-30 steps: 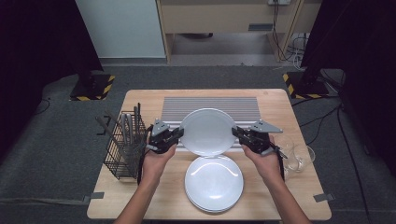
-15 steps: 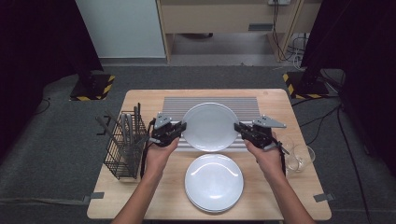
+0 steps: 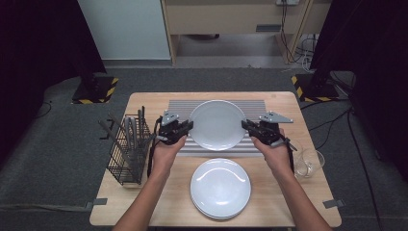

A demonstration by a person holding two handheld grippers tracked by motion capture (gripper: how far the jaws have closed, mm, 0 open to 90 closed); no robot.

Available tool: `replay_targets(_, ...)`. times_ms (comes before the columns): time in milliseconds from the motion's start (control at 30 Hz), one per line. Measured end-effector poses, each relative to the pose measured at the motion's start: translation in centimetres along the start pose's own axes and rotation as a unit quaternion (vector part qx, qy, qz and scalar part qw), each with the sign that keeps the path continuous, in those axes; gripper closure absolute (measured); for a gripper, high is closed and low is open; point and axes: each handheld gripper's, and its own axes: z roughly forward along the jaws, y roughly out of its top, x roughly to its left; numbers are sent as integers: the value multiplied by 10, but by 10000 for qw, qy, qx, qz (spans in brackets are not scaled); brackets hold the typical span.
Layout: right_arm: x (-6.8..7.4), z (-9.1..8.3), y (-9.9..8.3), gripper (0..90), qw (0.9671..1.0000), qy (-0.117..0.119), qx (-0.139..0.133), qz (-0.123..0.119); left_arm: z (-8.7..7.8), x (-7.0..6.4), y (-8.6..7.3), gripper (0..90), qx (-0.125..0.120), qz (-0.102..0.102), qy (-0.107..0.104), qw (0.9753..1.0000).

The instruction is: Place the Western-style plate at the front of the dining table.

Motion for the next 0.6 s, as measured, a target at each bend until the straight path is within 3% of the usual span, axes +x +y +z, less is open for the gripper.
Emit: replay_targets(600,-3,8,18,812,10000,-85,-10,-5,4,4,18,796,-78,4,124,9999)
